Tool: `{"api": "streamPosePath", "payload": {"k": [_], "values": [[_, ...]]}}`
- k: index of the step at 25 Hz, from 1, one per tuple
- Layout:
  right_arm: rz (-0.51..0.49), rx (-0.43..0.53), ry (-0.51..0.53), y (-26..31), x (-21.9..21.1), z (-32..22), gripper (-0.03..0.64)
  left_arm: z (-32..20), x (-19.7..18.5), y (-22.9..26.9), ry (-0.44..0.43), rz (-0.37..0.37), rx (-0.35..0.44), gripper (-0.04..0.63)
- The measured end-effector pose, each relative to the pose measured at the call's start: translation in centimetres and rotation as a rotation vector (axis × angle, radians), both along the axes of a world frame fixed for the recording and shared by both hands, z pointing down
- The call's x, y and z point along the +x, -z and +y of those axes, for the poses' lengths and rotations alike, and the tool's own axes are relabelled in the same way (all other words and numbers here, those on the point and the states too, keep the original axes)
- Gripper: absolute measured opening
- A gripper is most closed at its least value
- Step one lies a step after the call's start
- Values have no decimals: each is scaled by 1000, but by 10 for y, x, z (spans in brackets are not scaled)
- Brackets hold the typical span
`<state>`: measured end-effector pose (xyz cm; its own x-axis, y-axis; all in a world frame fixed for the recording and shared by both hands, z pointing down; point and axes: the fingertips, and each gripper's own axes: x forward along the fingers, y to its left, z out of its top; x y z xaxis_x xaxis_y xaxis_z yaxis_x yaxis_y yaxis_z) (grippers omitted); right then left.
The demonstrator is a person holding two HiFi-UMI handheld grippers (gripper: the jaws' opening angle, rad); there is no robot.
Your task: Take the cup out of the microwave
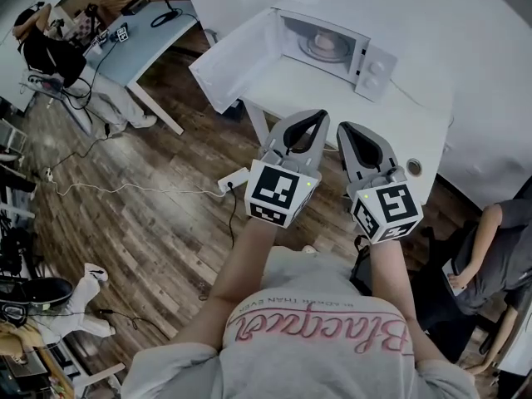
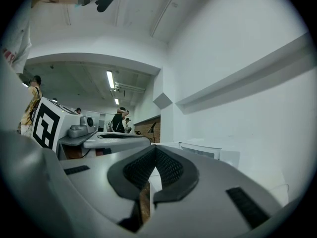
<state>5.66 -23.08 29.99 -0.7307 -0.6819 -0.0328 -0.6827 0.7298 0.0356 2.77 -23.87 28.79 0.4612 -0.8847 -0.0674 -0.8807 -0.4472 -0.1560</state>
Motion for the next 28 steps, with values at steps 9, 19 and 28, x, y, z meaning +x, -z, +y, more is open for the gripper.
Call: {"api": "streamPosePath", "payload": {"k": [9, 19, 28], "values": [[-13, -17, 12, -6, 4, -15, 11, -16, 0, -3, 19, -4, -12, 6], [-5, -39, -19, -17, 11, -43, 11, -49, -5, -19, 15, 7, -35, 6], [4, -54, -41, -24, -1, -99, 11, -110, -17, -24, -9, 17, -49, 6]]}}
